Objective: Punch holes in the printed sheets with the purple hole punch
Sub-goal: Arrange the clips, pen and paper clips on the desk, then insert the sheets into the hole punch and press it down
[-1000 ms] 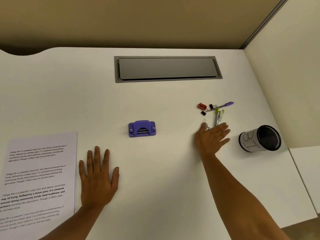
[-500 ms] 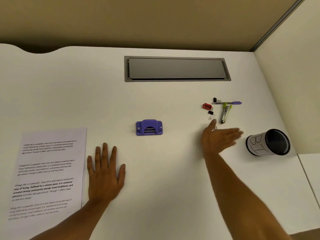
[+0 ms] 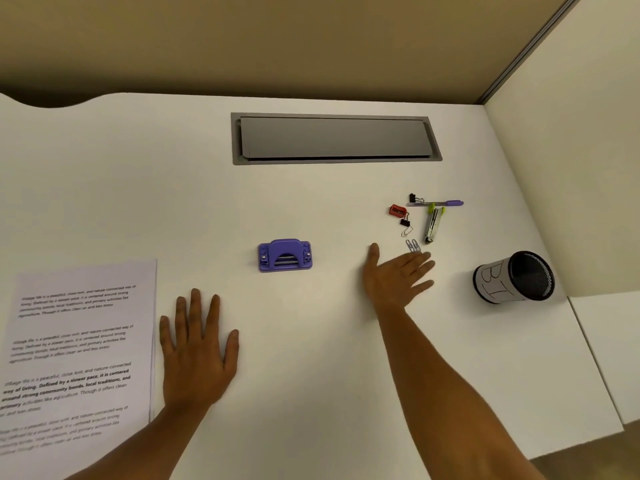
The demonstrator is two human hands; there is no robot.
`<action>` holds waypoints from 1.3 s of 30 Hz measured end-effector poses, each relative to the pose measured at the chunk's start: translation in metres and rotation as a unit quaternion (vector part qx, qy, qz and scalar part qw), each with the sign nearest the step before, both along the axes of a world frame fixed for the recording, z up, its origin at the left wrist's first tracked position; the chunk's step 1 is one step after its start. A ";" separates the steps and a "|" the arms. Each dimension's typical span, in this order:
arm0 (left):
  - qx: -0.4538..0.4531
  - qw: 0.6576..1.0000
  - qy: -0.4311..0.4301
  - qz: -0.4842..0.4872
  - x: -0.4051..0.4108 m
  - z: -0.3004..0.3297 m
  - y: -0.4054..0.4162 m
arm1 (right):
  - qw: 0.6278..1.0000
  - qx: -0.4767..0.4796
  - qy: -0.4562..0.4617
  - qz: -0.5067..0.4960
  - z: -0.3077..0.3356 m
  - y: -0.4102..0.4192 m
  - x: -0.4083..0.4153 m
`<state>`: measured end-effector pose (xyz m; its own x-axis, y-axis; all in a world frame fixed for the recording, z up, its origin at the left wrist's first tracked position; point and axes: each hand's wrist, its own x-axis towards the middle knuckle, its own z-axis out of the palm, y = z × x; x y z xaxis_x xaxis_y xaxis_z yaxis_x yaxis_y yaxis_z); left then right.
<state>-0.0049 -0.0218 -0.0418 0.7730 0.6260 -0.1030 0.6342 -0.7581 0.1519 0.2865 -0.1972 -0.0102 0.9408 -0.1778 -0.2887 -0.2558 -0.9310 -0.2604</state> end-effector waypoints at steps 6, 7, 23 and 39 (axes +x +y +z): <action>0.011 1.000 -0.003 0.000 0.000 -0.003 0.000 | 1.000 -0.004 -0.006 0.006 0.001 0.002 0.020; 0.014 1.000 -0.003 -0.001 -0.001 -0.003 -0.001 | 1.000 -0.006 -0.012 0.006 0.001 0.002 0.019; -0.015 0.999 0.036 0.004 0.003 0.013 -0.001 | 0.966 -0.074 0.003 0.248 -0.001 0.003 -0.136; -0.241 0.894 -0.278 0.256 -0.085 0.089 0.083 | 0.948 0.062 0.143 0.276 0.056 0.075 -0.225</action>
<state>-0.0903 0.0608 0.0470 0.4136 0.8988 -0.1452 0.6044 -0.1517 0.7821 0.0615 -0.1221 0.0454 0.7604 0.3710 -0.5330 0.1841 -0.9102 -0.3709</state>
